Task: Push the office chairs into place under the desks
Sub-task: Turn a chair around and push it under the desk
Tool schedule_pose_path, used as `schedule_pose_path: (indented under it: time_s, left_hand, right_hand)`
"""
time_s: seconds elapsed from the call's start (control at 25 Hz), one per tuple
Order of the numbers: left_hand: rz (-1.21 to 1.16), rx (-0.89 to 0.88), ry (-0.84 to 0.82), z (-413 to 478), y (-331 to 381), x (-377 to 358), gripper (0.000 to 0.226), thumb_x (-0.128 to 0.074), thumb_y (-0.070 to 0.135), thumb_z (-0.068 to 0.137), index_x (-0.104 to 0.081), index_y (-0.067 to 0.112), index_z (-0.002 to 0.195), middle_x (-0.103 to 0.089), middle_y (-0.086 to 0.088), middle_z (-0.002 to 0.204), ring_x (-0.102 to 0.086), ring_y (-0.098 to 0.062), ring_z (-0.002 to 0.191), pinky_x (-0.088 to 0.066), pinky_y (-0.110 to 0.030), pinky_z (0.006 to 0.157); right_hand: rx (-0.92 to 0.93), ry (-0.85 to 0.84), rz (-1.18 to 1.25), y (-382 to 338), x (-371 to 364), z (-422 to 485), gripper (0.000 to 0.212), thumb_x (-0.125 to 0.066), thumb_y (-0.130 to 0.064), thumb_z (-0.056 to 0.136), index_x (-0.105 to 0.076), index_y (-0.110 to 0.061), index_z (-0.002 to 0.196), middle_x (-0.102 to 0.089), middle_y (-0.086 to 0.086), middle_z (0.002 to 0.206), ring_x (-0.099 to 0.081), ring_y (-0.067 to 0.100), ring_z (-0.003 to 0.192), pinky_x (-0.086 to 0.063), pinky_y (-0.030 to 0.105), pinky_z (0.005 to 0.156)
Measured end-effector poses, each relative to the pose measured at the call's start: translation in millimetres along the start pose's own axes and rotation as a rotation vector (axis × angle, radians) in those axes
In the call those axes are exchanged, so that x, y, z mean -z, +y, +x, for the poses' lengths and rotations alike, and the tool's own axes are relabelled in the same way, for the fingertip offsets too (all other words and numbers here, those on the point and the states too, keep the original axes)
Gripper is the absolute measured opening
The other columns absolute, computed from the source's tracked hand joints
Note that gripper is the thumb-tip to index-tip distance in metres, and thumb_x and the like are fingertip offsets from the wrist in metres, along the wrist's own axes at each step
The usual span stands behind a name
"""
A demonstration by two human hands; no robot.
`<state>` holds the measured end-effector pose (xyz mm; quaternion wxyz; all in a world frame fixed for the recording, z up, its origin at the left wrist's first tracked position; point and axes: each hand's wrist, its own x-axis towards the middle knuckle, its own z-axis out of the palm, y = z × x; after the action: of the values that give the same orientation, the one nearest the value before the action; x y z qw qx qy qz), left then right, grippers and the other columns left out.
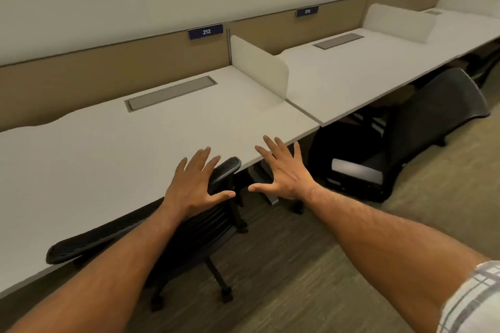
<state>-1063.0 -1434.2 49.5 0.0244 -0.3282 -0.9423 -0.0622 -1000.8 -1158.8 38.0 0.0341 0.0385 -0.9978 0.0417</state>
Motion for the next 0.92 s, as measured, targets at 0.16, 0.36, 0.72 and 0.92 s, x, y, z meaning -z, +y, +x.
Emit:
schedule_pose_path:
  time_s: [0.16,0.36,0.72,0.92]
  left_hand:
    - [0.119,-0.122,0.025,50.9,84.7,-17.8,0.119,-0.013,0.102,0.072,-0.012,0.027,0.164,0.007,-0.004,0.172,0.007,-0.023,0.158,0.002,-0.054,0.127]
    - [0.223,-0.193,-0.012,106.1,217.4,-46.6,0.119,-0.003,0.101,0.071,-0.007,0.027,0.164,0.007,-0.007,0.172,0.010,-0.026,0.158,0.002,-0.057,0.126]
    - [0.201,-0.440,-0.057,166.0,443.7,-101.0,0.119,-0.002,0.100,0.074,-0.012,0.024,0.164,-0.001,-0.008,0.172,0.004,-0.026,0.158,0.000,-0.057,0.126]
    - [0.215,-0.555,-0.095,223.6,517.4,-117.5,0.119,-0.002,0.100,0.073,-0.010,0.024,0.164,0.001,-0.009,0.172,0.007,-0.026,0.158,0.000,-0.059,0.126]
  right_hand:
    - [-0.181,0.028,-0.003,94.5,3.2,-65.1,0.122,-0.019,-0.103,0.069,0.002,-0.032,0.166,0.021,0.002,0.173,0.015,0.032,0.159,0.004,0.073,0.121]
    - [-0.349,0.032,0.006,215.9,6.2,-157.7,0.117,-0.030,-0.100,0.074,-0.003,-0.032,0.166,0.015,0.003,0.174,0.011,0.033,0.159,0.002,0.075,0.120]
    - [-0.592,-0.014,-0.012,373.9,6.2,-310.2,0.121,-0.028,-0.102,0.070,-0.002,-0.033,0.166,0.015,0.003,0.174,0.012,0.031,0.160,0.006,0.074,0.119]
    - [-0.667,-0.008,-0.009,440.4,17.3,-344.6,0.123,-0.028,-0.102,0.068,-0.004,-0.032,0.166,0.013,0.004,0.174,0.011,0.031,0.160,0.006,0.074,0.119]
